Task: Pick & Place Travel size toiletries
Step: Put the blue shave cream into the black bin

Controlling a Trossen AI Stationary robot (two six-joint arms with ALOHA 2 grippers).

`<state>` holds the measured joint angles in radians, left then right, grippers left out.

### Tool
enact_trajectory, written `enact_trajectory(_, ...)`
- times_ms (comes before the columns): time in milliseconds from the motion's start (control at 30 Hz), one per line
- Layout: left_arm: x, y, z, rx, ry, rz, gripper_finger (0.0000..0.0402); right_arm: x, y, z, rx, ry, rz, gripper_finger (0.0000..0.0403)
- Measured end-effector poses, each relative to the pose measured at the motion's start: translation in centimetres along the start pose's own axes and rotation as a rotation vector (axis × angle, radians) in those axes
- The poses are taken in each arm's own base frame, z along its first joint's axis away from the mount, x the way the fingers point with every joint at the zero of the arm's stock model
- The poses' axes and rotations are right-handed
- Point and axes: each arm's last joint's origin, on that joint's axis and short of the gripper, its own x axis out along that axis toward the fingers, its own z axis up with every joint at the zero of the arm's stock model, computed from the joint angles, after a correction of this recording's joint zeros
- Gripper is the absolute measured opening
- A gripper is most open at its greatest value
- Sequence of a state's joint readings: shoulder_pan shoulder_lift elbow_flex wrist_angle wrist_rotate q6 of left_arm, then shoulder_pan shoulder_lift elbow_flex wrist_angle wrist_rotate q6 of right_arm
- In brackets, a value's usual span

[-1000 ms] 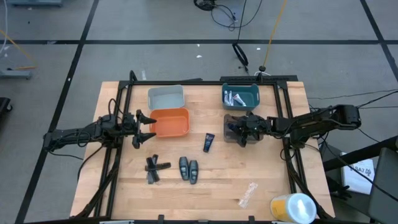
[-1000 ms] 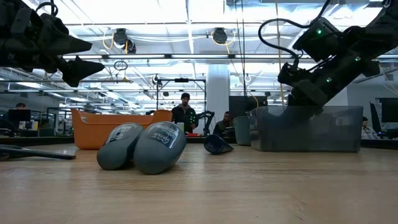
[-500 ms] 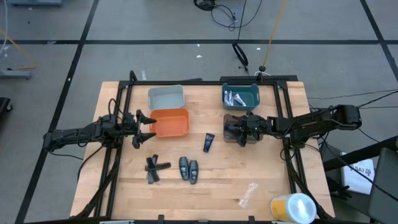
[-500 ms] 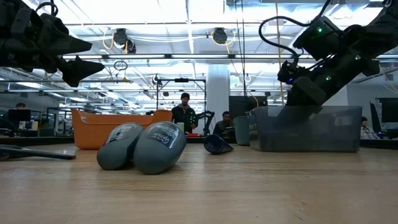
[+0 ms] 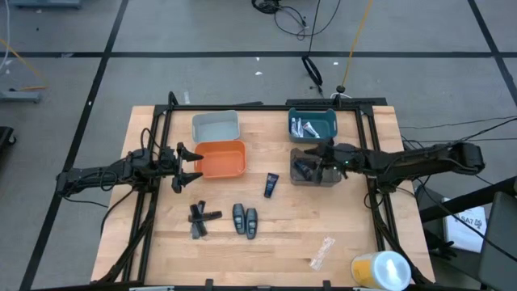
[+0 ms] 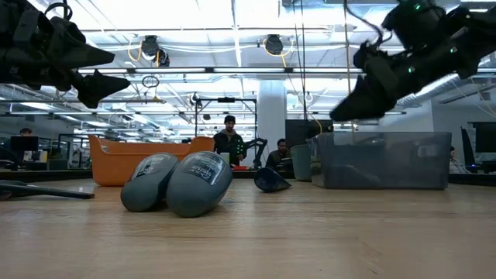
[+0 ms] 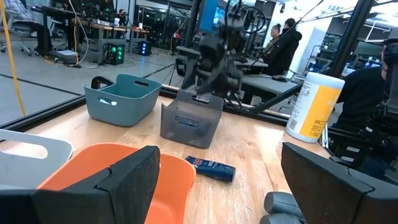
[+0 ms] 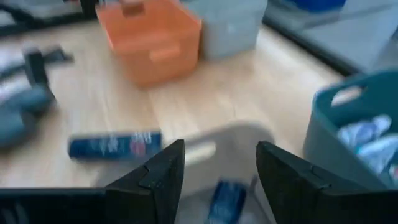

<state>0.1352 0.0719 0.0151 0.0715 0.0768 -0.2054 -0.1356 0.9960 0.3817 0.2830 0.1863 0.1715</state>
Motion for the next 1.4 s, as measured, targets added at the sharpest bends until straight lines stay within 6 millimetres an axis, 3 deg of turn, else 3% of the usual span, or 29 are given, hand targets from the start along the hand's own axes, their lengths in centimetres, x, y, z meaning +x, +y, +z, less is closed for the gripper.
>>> enact_trajectory(133,0.0,0.0,0.0,-0.018,0.000,0.000,0.0328,-0.9,0.7,1.4,0.034,-0.125,0.088,0.0186)
enact_trajectory(300,0.0,0.0,0.0,-0.092,-0.001,-0.001,0.0328,-1.4,3.4,2.3,0.001,-0.251,0.296,0.0187)
enact_trajectory(433,0.0,0.0,0.1,-0.097,-0.009,-0.001,0.0328,-1.4,5.8,1.8,-0.059,-0.287,0.380,0.0187)
enact_trajectory(600,0.0,0.0,0.1,-0.151,-0.014,0.015,0.0328,-0.1,7.7,-0.3,-0.123,-0.216,0.316,0.0187)
enact_trajectory(867,0.0,0.3,-0.1,-0.235,-0.020,0.107,0.0329,2.5,9.1,-1.6,-0.212,-0.119,0.287,0.0187)
enact_trajectory(1100,0.1,0.0,-0.3,-0.399,0.035,-0.003,0.0328,2.9,9.6,-1.0,-0.240,-0.091,0.281,0.0187)
enact_trajectory(1400,1.9,-0.6,-0.4,-0.343,0.042,0.007,0.0328,3.0,9.8,-0.7,-0.249,-0.064,0.273,0.0187)
